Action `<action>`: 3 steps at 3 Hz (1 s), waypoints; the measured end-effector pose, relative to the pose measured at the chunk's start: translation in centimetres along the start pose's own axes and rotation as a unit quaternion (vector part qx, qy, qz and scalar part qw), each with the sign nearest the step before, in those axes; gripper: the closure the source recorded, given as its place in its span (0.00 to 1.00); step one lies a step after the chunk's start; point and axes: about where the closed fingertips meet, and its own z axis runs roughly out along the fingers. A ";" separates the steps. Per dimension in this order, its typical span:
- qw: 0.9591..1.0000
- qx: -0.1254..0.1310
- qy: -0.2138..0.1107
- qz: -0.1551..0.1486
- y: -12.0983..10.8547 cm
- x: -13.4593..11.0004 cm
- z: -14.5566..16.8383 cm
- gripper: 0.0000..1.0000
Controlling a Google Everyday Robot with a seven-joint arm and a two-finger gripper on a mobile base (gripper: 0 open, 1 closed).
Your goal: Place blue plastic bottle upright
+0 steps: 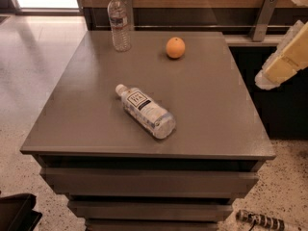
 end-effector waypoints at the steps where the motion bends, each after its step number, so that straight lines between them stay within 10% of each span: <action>1: 0.999 -0.025 -0.004 0.043 -0.4 -2.2 2.1 0.00; 3: 0.991 -0.031 0.082 0.105 1.7 -5.3 7.7 0.00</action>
Offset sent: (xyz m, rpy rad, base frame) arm 0.0548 0.0695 -0.0519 0.0468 0.2515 -0.3007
